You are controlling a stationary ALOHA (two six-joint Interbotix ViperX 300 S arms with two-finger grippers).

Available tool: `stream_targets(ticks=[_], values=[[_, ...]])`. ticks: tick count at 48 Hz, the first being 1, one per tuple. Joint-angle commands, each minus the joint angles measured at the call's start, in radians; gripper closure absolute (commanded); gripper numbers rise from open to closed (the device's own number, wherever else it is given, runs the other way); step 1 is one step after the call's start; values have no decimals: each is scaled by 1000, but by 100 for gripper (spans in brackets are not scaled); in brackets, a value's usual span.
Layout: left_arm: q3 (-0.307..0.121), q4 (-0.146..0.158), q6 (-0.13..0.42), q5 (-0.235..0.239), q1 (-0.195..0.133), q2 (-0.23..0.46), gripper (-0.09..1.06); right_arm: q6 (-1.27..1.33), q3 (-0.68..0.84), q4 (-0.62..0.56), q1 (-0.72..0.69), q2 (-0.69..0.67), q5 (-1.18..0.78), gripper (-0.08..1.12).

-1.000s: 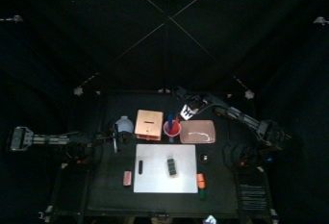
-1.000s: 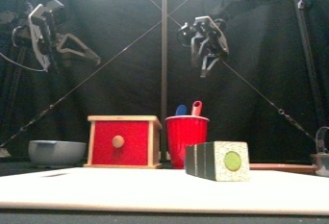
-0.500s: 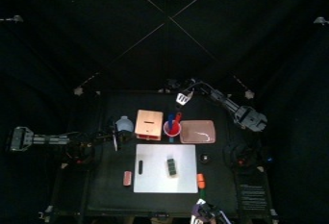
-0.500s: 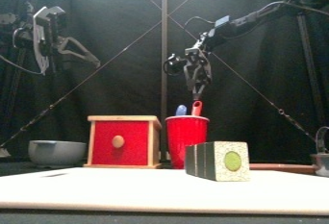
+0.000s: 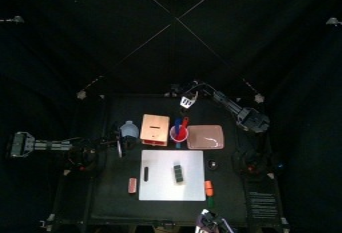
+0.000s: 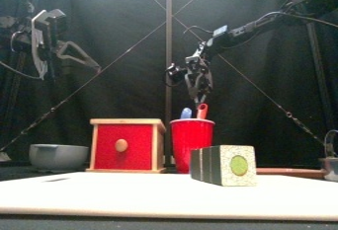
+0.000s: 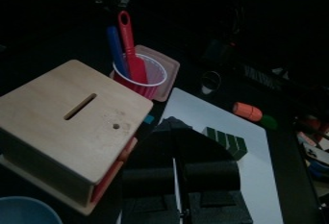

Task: Place sushi on board then cut the sushi with the knife then place the pieces on the plate
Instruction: Pick knife at handle with right hand

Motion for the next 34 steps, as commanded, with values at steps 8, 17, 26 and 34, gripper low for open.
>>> stream_targets(ticks=[8,17,26,34], values=[[-5,2,-2,-3,-5,2,99,-5,51,-2,38,-28,3,17],[-2,2,2,-3,-5,2,99,-3,75,-15,66,-28,3,17],[2,2,0,-3,-6,2,99,-2,83,-26,77,-20,3,17],[2,2,0,-3,-6,2,99,-2,84,-31,80,-8,5,17]])
